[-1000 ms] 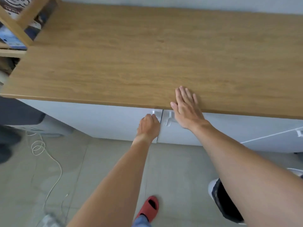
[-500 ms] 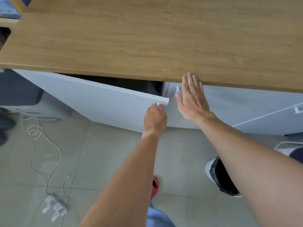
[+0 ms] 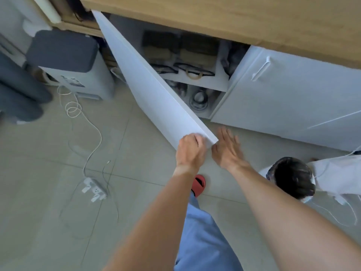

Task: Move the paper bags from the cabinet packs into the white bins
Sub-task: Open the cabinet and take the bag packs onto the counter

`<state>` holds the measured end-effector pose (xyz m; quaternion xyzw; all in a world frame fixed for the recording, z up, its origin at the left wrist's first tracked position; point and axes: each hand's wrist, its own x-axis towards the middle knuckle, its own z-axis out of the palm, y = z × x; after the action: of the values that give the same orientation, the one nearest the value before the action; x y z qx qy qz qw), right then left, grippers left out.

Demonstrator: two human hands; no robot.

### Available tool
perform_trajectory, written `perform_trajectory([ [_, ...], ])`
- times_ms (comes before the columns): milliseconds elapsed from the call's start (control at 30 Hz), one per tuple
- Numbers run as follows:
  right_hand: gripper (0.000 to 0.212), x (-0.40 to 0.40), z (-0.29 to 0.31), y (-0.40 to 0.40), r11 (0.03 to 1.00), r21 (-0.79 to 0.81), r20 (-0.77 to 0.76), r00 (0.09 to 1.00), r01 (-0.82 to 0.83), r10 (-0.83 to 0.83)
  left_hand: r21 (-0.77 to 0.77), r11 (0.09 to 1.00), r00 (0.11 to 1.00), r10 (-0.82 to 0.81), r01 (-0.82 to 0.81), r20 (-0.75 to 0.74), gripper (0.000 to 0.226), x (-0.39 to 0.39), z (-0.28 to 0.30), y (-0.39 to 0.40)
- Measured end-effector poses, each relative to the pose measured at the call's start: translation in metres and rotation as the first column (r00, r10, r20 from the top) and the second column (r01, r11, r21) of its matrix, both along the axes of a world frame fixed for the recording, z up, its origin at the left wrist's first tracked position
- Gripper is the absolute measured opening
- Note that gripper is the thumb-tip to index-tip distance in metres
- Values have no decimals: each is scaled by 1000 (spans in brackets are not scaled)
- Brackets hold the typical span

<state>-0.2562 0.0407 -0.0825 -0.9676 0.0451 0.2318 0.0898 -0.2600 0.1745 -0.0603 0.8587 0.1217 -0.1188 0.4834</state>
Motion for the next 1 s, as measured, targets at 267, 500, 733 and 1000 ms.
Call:
perform_trajectory([
  [267, 64, -75, -25, 165, 981, 42, -70, 979, -191, 193, 13, 939, 939, 342, -343, 21, 28, -95, -8, 166],
  [500, 73, -119, -26, 292, 904, 108, -66, 904, -414, 422, -289, 681, 735, 573, -673, -361, 42, -133, -2, 313],
  [733, 71, -130, -16, 364, 865, 156, 36, 878, -477, 478, -346, 572, 668, 661, -743, -341, 27, -144, 4, 376],
  [1000, 73, -106, -16, 357, 893, 126, 3, 900, -432, 435, -125, 639, 644, 711, -759, -283, 49, -131, 2, 393],
])
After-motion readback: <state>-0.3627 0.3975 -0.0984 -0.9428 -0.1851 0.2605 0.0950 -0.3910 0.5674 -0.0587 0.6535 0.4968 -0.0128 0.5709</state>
